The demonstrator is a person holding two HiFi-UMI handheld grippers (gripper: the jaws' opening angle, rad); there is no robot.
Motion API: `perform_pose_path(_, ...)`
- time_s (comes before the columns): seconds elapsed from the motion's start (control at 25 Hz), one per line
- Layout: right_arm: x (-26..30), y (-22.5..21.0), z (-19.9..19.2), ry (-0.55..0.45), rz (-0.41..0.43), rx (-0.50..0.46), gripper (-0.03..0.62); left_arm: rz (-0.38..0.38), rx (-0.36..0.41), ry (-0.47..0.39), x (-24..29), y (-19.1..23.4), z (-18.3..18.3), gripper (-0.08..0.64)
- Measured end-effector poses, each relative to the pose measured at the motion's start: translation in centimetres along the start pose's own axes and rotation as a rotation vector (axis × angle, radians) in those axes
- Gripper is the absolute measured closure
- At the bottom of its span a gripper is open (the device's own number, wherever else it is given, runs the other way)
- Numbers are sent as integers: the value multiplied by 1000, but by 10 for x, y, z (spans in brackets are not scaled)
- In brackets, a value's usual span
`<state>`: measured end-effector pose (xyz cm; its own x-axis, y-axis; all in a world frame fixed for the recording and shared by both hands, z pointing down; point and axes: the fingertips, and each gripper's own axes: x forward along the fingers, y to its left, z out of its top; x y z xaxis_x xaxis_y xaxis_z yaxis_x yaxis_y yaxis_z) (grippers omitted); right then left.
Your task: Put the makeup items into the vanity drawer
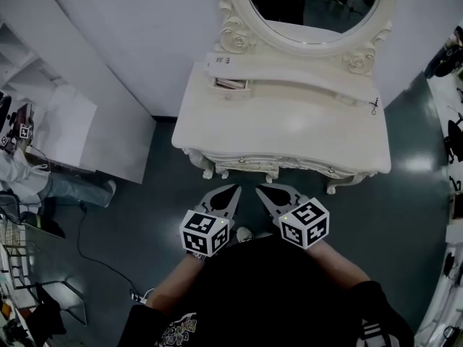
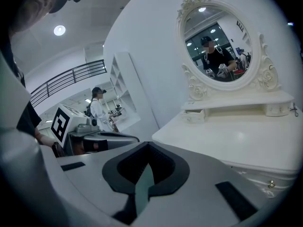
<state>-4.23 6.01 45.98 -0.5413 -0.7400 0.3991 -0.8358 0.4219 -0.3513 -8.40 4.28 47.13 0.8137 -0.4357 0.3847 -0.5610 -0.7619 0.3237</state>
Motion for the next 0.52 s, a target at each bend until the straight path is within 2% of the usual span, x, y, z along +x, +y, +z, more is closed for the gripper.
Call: perform_pose_path(0.52, -6, 4, 0, -1, 0, -8, 563, -2, 3, -2, -4, -6, 0, 560)
